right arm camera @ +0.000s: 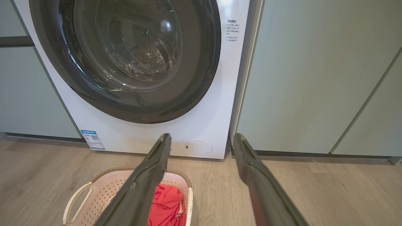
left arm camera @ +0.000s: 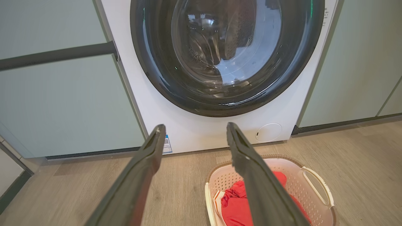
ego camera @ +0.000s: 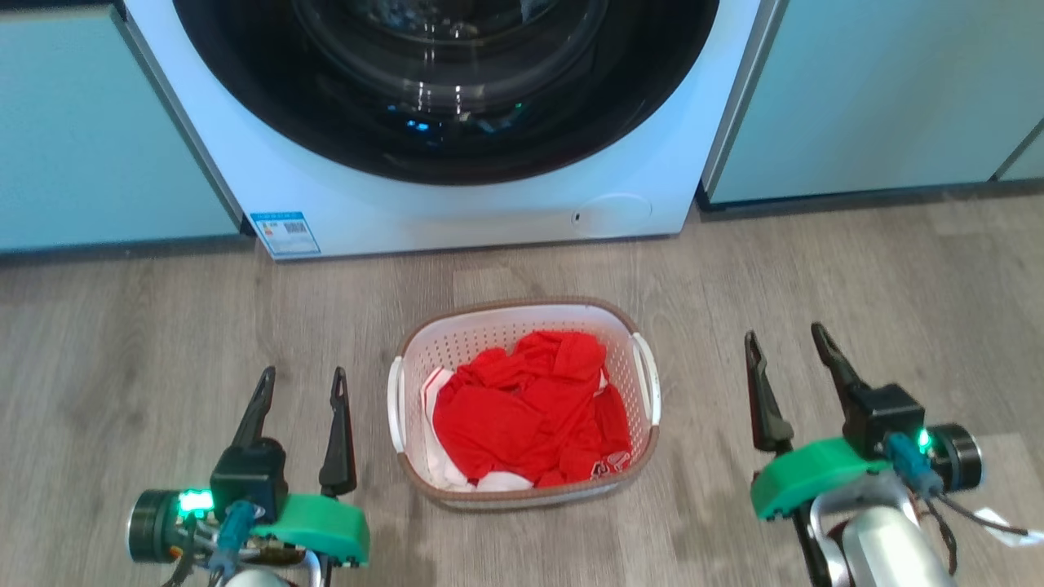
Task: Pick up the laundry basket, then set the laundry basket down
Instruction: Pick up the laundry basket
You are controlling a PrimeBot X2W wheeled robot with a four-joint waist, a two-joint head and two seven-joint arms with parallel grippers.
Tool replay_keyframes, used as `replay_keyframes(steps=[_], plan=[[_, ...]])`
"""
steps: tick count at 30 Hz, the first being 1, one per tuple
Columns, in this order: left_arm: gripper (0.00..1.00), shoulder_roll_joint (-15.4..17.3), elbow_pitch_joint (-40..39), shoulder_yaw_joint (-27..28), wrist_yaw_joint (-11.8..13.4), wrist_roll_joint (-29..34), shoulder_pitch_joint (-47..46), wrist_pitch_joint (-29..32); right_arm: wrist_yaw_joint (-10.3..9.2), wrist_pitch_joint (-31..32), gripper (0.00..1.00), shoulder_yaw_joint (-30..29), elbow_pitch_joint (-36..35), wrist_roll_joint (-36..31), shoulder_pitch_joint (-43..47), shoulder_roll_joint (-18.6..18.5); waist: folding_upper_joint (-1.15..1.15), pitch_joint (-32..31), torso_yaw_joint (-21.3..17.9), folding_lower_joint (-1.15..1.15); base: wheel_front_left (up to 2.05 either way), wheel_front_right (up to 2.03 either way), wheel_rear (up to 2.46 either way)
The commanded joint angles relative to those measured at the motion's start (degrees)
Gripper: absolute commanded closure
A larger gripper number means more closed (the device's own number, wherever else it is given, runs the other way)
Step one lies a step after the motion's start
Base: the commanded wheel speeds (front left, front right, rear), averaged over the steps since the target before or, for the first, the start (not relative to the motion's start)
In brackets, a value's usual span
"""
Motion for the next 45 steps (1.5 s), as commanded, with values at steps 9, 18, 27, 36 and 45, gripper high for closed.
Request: replay_keyframes(steps=[9, 18, 27, 36, 45], plan=[[0.0, -0.3, 0.2, 2.5, -0.6, -0.3, -8.2, -0.7, -0.09, -0.7, 0.0, 0.0, -1.0, 0.0, -8.0, -0.6, 0.0, 9.2, 0.3, 0.0, 0.0, 0.0, 0.0], [0.0, -0.4, 5.0, 3.3, -1.6, -0.9, -16.8, -0.7, -0.09, -0.7, 0.0, -1.1, 1.2, -0.3, -16.5, -0.6, 0.0, 21.6, 0.1, 0.0, 0.0, 0.0, 0.0], [0.0, -0.5, 11.9, 3.7, -2.9, -2.4, -23.4, -0.7, -0.09, -0.7, 0.0, -2.4, 5.1, -0.6, -21.7, -0.6, 0.0, 29.6, 0.6, 0.0, 0.0, 0.0, 0.0], [0.0, -0.6, 19.1, 1.4, -3.8, -4.4, -30.3, -0.7, -0.09, -0.7, 0.0, -2.0, 9.3, -0.1, -26.5, -0.6, 0.0, 37.4, 1.9, 0.0, 0.0, 0.0, 0.0], [0.0, -0.6, 24.0, -2.1, -3.7, -6.6, -33.8, -0.7, -0.09, -0.7, 0.0, -1.9, 13.6, -0.6, -28.3, -0.6, 0.0, 41.4, 3.2, 0.0, 0.0, 0.0, 0.0]])
